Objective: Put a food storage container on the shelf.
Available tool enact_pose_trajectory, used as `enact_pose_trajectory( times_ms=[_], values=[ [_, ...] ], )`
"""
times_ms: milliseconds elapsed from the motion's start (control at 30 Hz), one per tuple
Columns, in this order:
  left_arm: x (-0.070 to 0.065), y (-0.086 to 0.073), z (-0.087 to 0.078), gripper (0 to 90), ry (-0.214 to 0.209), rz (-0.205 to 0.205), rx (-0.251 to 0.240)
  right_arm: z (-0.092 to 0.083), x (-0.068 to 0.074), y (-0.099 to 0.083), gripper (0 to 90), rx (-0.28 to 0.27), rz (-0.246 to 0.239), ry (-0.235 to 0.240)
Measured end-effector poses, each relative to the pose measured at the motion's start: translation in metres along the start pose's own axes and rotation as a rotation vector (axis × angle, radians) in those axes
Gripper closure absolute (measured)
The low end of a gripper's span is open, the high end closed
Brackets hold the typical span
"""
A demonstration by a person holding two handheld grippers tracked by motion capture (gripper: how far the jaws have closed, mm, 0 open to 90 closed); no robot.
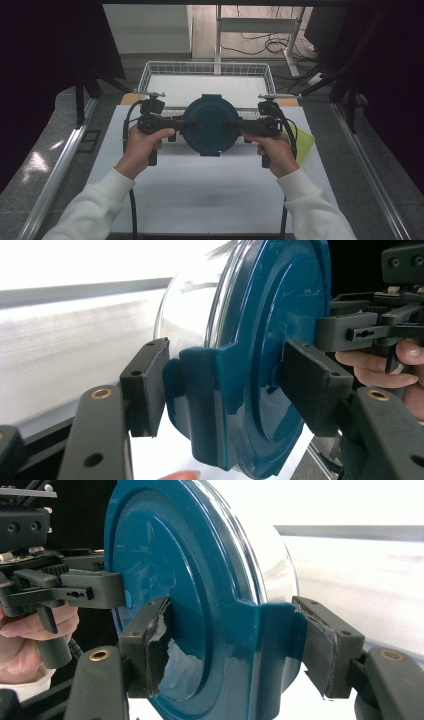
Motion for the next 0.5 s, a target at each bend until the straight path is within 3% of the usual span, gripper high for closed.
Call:
enact_pose_trajectory(
  times_ms=[500],
  values=[
    [0.008,0.021,0.001,37.8,-0.006,-0.009,-0.022,0.004,0.000,0.027,34.0,0.015,-0.023,-0.012]
  ],
)
Point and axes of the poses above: each handheld gripper's, and its own axes: z roughly forward along the jaws, y roughly out of its top, x roughly to its left, the point moved 5 cm from there along z, roughly forward along the jaws, and after that the axes turned 9 degrees about y, right-handed, at the moved point
